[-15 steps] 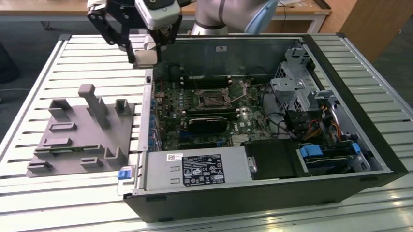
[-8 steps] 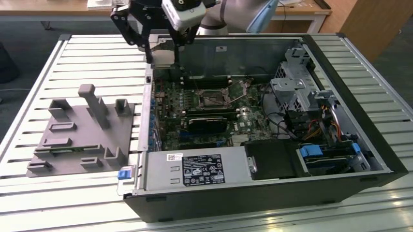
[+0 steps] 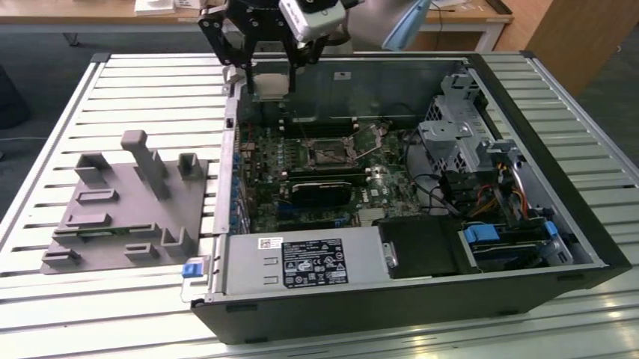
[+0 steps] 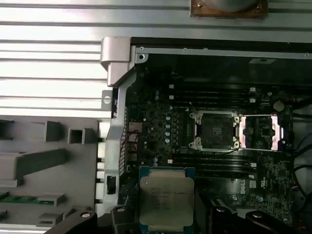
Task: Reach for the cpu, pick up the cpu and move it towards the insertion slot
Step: 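Pick up the cpu and move it towards the insertion slot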
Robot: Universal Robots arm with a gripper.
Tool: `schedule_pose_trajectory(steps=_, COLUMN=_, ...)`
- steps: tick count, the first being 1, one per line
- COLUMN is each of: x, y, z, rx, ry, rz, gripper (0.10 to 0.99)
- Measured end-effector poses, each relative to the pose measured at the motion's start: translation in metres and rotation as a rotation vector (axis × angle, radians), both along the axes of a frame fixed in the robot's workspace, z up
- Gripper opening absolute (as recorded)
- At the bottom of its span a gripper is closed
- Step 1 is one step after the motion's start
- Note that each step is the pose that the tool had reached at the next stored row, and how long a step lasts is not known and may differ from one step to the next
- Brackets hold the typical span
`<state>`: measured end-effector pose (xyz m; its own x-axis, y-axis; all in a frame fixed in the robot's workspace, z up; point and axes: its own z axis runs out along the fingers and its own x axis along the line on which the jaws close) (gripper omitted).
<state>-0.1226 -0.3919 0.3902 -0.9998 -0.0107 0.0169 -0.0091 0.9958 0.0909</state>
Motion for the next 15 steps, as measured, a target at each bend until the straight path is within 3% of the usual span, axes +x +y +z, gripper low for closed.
schedule_pose_trajectory(steps=6, x=0.0178, y=0.0076, z=-0.0017, rx=0.0, ry=-0.0001, rz=0.0, gripper=0.541)
schedule_pose_trajectory(steps=15, x=0.0513, y=0.0142, z=-0.0039, rx=0.0, ry=0.0, rz=0.0, gripper=0.541)
